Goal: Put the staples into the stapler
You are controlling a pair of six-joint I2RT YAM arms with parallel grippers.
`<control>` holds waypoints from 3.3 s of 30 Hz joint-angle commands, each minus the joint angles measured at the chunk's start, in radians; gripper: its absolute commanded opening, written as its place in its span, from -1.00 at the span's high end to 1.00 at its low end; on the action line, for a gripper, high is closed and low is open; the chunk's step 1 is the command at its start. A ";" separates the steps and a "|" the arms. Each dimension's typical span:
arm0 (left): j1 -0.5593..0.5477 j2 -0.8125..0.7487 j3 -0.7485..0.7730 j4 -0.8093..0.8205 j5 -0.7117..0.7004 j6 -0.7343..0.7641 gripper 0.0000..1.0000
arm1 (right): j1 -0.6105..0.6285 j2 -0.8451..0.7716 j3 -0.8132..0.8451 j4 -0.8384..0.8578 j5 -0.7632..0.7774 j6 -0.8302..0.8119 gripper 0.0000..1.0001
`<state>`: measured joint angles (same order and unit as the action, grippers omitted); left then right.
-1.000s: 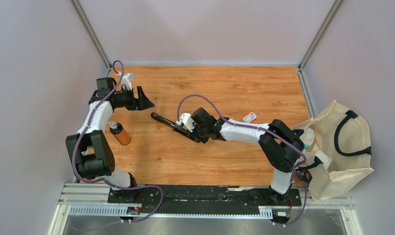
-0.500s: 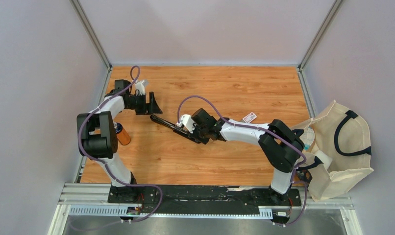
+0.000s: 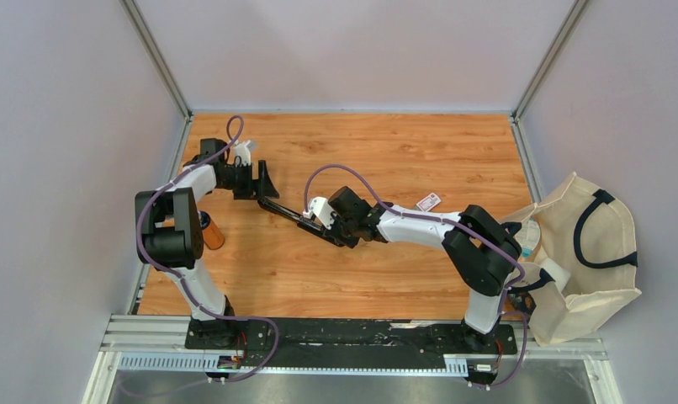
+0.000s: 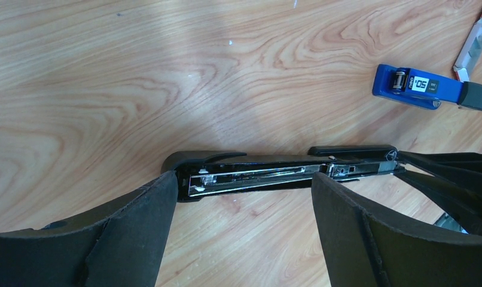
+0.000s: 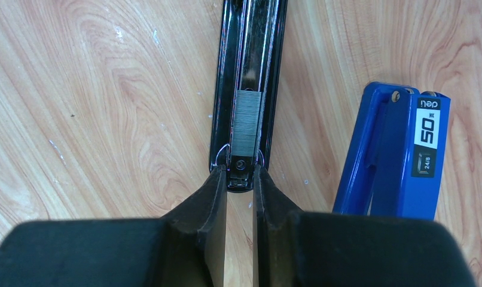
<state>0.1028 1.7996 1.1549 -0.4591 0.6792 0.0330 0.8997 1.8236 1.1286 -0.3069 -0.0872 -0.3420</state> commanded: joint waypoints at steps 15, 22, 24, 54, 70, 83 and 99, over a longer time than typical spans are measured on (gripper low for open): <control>0.002 -0.102 -0.063 0.160 -0.073 -0.012 -0.83 | 0.010 0.045 -0.009 -0.086 -0.026 -0.015 0.88; -0.009 -0.036 -0.018 0.102 -0.090 0.002 -0.83 | 0.011 0.045 -0.007 -0.086 -0.026 -0.014 0.87; -0.015 -0.032 -0.011 0.091 -0.090 0.010 -0.83 | 0.010 0.046 -0.006 -0.086 -0.026 -0.015 0.87; -0.100 -0.115 0.005 0.033 -0.250 0.057 -0.86 | 0.022 0.052 -0.006 -0.072 -0.006 -0.028 0.88; -0.132 0.007 0.054 -0.081 -0.282 0.091 -0.86 | 0.024 0.059 -0.003 -0.070 -0.003 -0.029 0.88; -0.155 -0.006 0.055 -0.076 -0.165 0.076 -0.86 | 0.024 0.063 -0.001 -0.072 -0.002 -0.032 0.88; -0.155 -0.158 -0.018 0.071 0.112 0.021 -0.86 | 0.025 0.071 0.000 -0.070 0.010 -0.040 0.95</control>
<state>-0.0261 1.6852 1.1629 -0.4126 0.5755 0.1043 0.9066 1.8294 1.1400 -0.3267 -0.0677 -0.3485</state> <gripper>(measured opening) 0.928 0.171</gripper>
